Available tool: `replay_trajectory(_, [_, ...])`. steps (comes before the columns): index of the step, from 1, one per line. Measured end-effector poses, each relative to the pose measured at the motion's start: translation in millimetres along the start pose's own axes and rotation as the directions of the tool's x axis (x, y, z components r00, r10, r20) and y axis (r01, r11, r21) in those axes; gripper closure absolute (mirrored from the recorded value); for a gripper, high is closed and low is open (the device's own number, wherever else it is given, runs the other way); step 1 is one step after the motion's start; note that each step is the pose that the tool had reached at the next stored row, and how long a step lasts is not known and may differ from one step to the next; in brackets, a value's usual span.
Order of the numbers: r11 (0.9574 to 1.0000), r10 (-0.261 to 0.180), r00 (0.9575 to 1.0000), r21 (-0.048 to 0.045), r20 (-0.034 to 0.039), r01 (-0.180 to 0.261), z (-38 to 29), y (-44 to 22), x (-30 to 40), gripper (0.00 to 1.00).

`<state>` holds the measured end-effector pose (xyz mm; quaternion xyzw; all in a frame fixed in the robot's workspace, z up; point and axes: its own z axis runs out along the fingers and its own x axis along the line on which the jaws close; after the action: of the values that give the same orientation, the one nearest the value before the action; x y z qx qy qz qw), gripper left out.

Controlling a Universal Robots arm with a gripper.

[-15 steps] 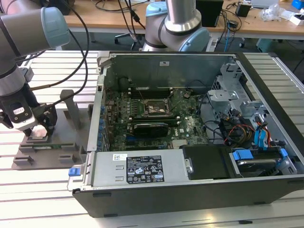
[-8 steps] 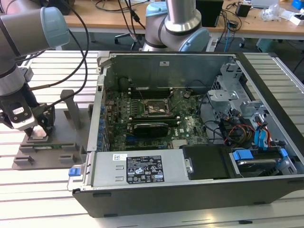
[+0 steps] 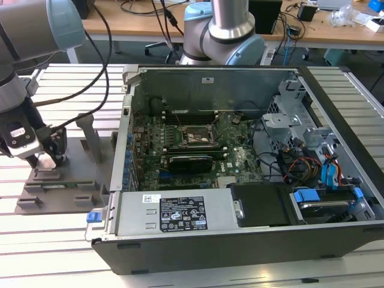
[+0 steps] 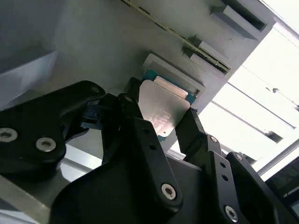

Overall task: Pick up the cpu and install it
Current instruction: 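Pick up the cpu and move it towards the insertion slot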

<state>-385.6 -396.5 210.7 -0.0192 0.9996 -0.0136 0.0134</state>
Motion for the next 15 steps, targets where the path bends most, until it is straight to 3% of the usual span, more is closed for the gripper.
replay_trajectory(1, [1.0000,0.000,1.0000,0.0000,0.0001,0.000,-10.5,-0.3,-0.3,0.45])
replay_trajectory(2, [1.0000,0.000,1.0000,0.0000,0.0001,0.000,-13.8,-0.4,-0.4,0.45])
replay_trajectory(10, [1.0000,0.000,1.0000,0.0000,0.0001,0.000,-26.4,-0.7,-0.7,0.45])
replay_trajectory(15, [1.0000,0.000,1.0000,0.0000,0.0001,0.000,-37.9,-1.0,-1.0,0.45])
